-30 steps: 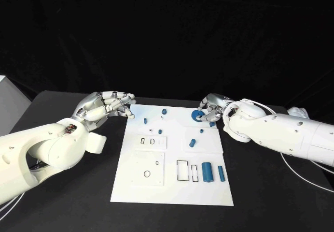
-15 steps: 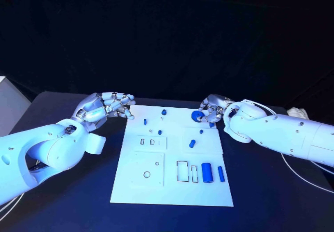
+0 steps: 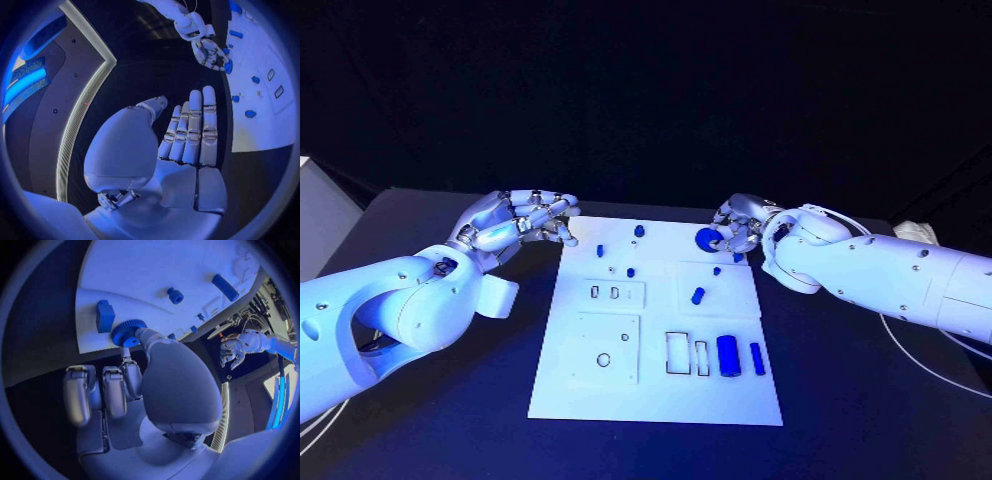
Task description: Assemble the parts on the task board
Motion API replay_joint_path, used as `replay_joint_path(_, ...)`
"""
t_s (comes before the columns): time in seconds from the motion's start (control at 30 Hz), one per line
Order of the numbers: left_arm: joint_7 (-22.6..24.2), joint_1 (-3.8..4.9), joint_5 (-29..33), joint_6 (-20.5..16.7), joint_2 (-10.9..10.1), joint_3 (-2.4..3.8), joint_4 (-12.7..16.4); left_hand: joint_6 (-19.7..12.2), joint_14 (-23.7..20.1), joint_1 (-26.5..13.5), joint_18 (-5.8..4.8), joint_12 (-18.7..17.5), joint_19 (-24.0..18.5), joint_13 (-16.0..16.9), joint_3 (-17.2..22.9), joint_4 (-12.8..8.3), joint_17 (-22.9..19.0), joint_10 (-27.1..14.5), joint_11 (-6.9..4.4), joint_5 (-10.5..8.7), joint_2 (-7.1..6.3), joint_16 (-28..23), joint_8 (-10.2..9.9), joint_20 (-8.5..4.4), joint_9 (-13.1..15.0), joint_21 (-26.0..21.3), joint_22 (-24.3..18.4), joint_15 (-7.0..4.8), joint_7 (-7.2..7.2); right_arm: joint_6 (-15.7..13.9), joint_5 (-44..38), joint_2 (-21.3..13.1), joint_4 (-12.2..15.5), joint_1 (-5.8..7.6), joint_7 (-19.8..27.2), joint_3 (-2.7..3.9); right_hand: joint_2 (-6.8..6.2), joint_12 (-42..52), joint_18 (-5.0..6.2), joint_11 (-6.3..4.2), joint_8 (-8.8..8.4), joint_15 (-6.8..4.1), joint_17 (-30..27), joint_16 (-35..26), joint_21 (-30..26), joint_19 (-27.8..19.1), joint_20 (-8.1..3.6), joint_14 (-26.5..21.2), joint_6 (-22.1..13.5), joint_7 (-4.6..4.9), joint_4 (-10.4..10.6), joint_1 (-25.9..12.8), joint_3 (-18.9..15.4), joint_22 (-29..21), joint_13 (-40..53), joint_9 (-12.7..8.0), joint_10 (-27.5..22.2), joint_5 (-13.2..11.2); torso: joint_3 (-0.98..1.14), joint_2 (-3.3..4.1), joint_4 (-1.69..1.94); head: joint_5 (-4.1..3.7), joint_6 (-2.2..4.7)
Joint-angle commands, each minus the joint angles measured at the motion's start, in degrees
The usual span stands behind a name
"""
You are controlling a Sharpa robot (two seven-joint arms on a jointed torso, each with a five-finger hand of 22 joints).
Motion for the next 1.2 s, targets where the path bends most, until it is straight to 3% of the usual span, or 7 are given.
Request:
replay_joint_path(0.03,0.3,0.03,-0.3,1.0,0.0,0.02,0.1,-0.1,-0.4,0.0,0.48,-0.3,-0.5,-0.1,0.3,0.1,0.0,-0.2,0.05,-0.02,0.18,0.2,-0.2,0.02,0.0,0.2,0.1,0.10,0.25,-2.3,-0.7,0.2,0.6,-0.36,1.0,-0.22,0.18,0.5,-0.90,-0.01,2.38,-0.51,12.7,0.4,0.3,3.9,-0.56,5.6,2.7,-1.56,-0.1,-1.0,0.4,10.7,3.2,0.9,0.5,-0.4,-0.02,0.01,0.05,0.04,0.12)
replay_joint_path(0.17,0.2,0.03,-0.3,1.1,0.0,0.02,0.0,-0.1,-0.4,0.0,0.47,-0.3,-0.6,-0.1,0.3,0.1,0.1,-0.2,0.06,-0.01,0.26,0.2,-0.2,0.04,0.0,0.3,0.1,0.12,0.25,-7.0,-4.3,0.2,2.4,-0.37,0.6,-0.22,-1.76,1.4,-1.03,-0.35,3.23,-0.84,12.8,0.5,0.7,4.2,-0.92,5.6,3.3,-1.95,0.3,-3.5,-0.4,11.2,4.3,1.2,1.6,-0.1,0.03,-0.02,-0.02,0.25,0.23)
replay_joint_path(0.33,0.2,0.03,-0.3,1.1,0.0,0.02,-0.1,-0.1,-0.5,0.0,0.48,-0.3,-0.6,-0.1,0.4,0.1,0.1,-0.2,0.04,0.01,0.32,0.3,-0.3,0.03,0.1,0.3,0.1,0.11,0.23,-11.1,-10.4,0.1,5.6,-0.37,-0.7,-0.21,-2.35,1.7,-1.09,-0.51,3.59,-0.99,13.0,0.5,0.8,4.3,-1.06,5.7,3.6,-2.13,0.4,-4.3,-1.1,11.4,4.8,1.3,2.0,-0.5,0.05,-0.05,0.01,0.33,0.27)
replay_joint_path(0.5,0.2,0.03,-0.3,1.0,-0.1,0.01,-0.1,-0.1,-0.5,0.1,0.49,-0.3,-0.7,-0.1,0.5,0.0,0.1,-0.2,0.03,0.03,0.34,0.3,-0.3,0.03,0.1,0.4,0.2,0.10,0.21,-13.0,-16.5,0.3,9.0,-0.36,-2.1,-0.21,-2.69,1.8,-1.14,-0.56,3.71,-1.06,13.2,0.6,1.0,4.4,-1.13,5.7,3.6,-2.20,0.5,-4.7,-1.5,11.6,5.0,1.3,2.2,-0.8,-0.01,-0.03,-0.06,0.34,0.28)
replay_joint_path(0.83,0.2,0.02,-0.6,1.1,0.0,0.01,-0.1,-0.1,-0.5,0.2,0.50,-0.3,-0.7,-0.1,0.5,0.0,0.1,-0.2,0.02,0.04,0.36,0.3,-0.3,0.03,0.1,0.4,0.2,0.09,0.20,-14.0,-29.7,2.6,13.6,-0.36,-5.5,-0.75,-2.80,2.0,-1.23,-0.62,3.78,-1.13,13.4,0.7,1.3,4.5,-1.18,5.7,3.6,-2.30,0.5,-4.8,-1.7,11.9,5.2,1.3,2.4,-1.0,-0.06,-0.02,0.11,0.60,0.32)
replay_joint_path(1.2,0.2,0.00,-0.7,1.3,0.1,-0.01,-0.3,-0.1,-0.5,0.3,0.51,-0.3,-0.8,-0.1,0.6,-0.1,0.1,-0.2,0.01,0.05,0.39,0.3,-0.2,0.02,0.1,0.5,0.3,0.07,0.18,-11.9,-41.8,6.5,12.6,-0.92,-11.1,-1.73,-3.32,2.2,-1.30,-0.75,3.95,-1.51,13.3,0.7,1.5,4.7,-1.47,5.7,3.8,-2.49,0.6,-5.1,-2.4,12.1,5.5,1.2,2.7,-1.6,-0.03,0.05,0.16,0.87,0.44)
